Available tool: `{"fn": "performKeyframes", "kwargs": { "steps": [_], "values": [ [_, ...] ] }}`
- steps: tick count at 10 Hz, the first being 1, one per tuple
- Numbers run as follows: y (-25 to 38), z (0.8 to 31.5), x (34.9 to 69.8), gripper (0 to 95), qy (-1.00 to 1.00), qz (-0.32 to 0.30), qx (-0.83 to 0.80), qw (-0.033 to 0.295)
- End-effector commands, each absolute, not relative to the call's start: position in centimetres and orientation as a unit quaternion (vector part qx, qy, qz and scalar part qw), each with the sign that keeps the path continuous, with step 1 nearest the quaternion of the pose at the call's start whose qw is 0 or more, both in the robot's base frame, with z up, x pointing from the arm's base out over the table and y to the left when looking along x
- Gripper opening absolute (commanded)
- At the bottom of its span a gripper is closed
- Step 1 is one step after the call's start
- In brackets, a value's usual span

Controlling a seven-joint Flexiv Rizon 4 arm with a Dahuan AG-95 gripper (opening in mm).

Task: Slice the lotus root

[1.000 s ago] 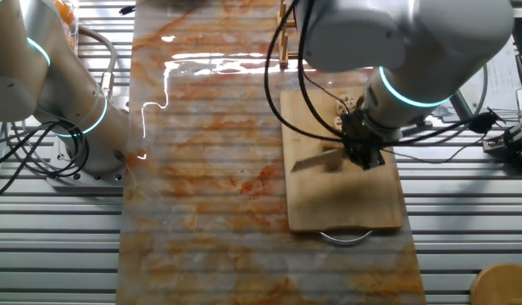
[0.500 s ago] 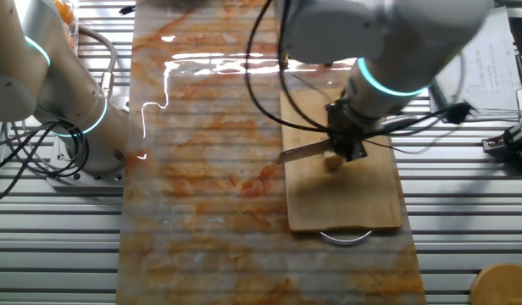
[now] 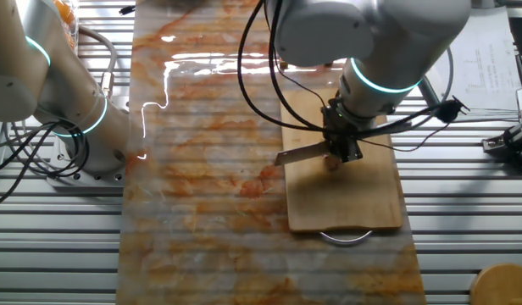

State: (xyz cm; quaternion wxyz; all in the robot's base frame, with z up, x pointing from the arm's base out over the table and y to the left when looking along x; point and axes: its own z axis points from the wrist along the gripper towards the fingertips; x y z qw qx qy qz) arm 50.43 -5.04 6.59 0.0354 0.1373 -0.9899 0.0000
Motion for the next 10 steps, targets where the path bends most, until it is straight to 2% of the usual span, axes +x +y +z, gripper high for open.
{"fn": "performKeyframes", "kwargs": {
  "steps": [1, 3, 6, 7, 10],
  "values": [
    [-5.4, 6.8, 50.1, 0.0, -0.99, 0.0, 0.136, 0.034],
    [-5.6, 6.8, 49.9, 0.0, -0.99, 0.002, 0.136, 0.034],
    [-6.7, 5.0, 50.4, 0.0, -0.99, -0.003, 0.135, 0.035],
    [-6.7, 4.9, 50.5, 0.0, -0.991, -0.03, 0.119, 0.052],
    [-6.1, 4.5, 50.8, 0.0, -0.991, -0.028, 0.123, 0.054]
  ]
}}
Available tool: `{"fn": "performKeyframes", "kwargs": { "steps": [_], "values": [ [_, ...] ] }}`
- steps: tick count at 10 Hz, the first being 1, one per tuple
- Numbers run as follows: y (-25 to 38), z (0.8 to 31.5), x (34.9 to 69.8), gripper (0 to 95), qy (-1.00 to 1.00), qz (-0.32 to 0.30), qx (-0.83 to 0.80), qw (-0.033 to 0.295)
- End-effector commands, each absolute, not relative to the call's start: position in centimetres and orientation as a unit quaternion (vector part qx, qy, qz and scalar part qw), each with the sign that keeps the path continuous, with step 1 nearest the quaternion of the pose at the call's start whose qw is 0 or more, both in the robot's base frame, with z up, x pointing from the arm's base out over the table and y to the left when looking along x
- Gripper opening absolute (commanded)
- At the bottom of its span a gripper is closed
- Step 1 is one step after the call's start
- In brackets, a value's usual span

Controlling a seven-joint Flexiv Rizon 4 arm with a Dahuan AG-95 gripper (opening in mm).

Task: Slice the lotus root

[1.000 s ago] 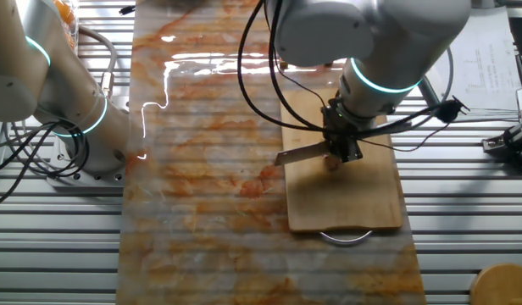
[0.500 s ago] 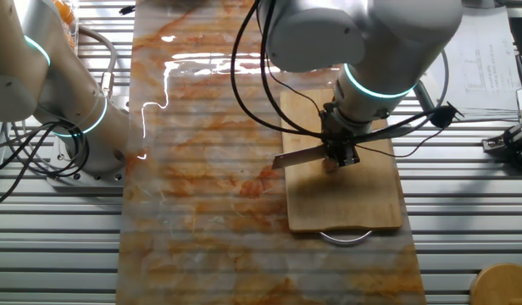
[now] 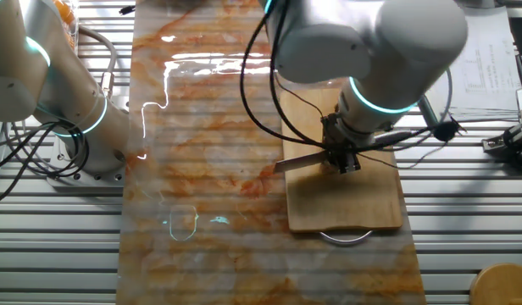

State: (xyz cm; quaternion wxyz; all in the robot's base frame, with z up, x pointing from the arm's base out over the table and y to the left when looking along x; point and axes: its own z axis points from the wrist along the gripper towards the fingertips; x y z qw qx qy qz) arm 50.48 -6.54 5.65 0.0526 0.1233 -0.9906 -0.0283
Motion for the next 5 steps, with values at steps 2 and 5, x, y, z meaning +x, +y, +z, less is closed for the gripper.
{"fn": "performKeyframes", "kwargs": {
  "steps": [2, 5],
  "values": [
    [-5.5, 3.4, 51.3, 0.0, -0.991, 0.002, 0.129, 0.044],
    [-5.7, 2.9, 52.1, 0.0, -0.99, 0.01, 0.141, 0.022]
  ]
}}
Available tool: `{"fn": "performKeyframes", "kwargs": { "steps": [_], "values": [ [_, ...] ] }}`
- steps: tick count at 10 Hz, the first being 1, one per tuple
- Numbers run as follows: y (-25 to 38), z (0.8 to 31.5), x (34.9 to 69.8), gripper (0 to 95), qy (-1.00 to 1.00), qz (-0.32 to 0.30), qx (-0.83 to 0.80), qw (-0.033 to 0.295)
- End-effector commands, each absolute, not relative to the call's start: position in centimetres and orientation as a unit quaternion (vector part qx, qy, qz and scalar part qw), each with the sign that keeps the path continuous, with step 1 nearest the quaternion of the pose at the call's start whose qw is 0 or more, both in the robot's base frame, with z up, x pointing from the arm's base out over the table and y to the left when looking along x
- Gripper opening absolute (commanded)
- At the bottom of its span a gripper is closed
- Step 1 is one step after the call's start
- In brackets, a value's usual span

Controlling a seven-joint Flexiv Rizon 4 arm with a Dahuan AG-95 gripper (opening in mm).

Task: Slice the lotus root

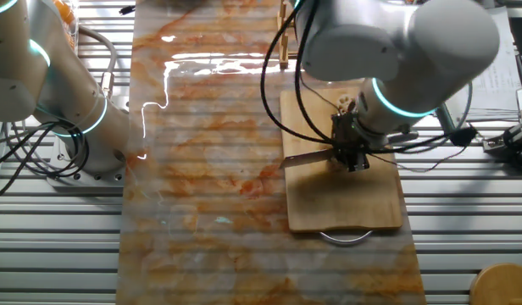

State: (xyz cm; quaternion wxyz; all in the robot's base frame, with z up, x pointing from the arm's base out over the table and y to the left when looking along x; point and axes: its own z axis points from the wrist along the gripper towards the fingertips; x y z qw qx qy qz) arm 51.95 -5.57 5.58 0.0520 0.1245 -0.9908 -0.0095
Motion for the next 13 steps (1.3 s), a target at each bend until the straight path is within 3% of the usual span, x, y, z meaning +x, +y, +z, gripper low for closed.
{"fn": "performKeyframes", "kwargs": {
  "steps": [1, 6, 13],
  "values": [
    [-5.8, 3.2, 52.6, 0.0, -0.989, 0.008, 0.144, 0.014],
    [-6.3, 3.8, 55.5, 0.0, -0.986, 0.004, 0.164, 0.01],
    [-6.7, 2.6, 52.6, 0.0, -0.982, 0.019, 0.186, 0.033]
  ]
}}
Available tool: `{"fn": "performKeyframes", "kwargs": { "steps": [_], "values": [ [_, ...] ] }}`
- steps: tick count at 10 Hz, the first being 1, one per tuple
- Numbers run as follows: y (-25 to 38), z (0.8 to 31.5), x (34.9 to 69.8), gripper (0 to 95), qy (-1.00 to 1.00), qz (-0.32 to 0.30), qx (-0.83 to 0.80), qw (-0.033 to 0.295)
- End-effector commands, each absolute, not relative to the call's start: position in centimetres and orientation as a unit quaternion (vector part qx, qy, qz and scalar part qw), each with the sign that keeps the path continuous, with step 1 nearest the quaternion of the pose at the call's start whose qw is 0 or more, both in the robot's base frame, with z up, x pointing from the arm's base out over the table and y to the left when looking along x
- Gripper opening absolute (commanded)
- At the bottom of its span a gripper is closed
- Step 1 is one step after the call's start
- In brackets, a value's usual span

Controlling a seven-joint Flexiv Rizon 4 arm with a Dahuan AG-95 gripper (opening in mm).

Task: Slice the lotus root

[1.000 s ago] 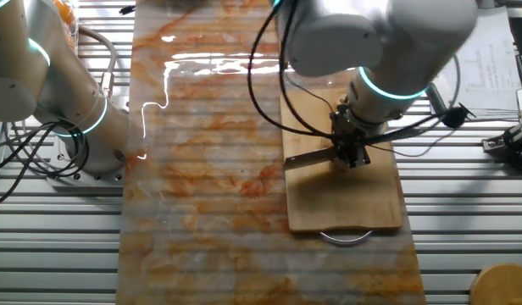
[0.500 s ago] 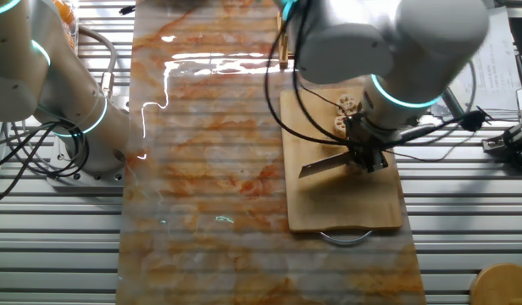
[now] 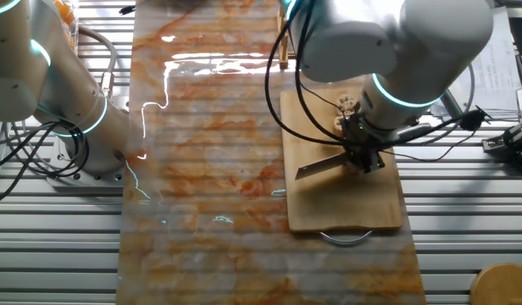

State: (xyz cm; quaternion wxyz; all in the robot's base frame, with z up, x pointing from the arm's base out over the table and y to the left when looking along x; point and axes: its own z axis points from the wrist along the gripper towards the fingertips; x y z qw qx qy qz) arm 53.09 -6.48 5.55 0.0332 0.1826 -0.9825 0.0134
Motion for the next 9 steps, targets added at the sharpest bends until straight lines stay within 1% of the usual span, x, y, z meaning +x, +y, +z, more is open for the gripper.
{"fn": "performKeyframes", "kwargs": {
  "steps": [1, 4, 6, 7, 9],
  "values": [
    [-7.1, 2.1, 52.0, 0.0, -0.981, 0.017, 0.189, 0.037],
    [-7.5, 1.2, 51.6, 0.0, -0.979, 0.014, 0.199, 0.031],
    [-7.2, 0.0, 52.5, 0.0, -0.98, 0.004, 0.199, 0.026],
    [-6.7, -0.3, 53.2, 0.0, -0.979, 0.009, 0.2, 0.024],
    [-6.5, -0.3, 54.2, 0.0, -0.979, 0.008, 0.203, 0.02]
  ]
}}
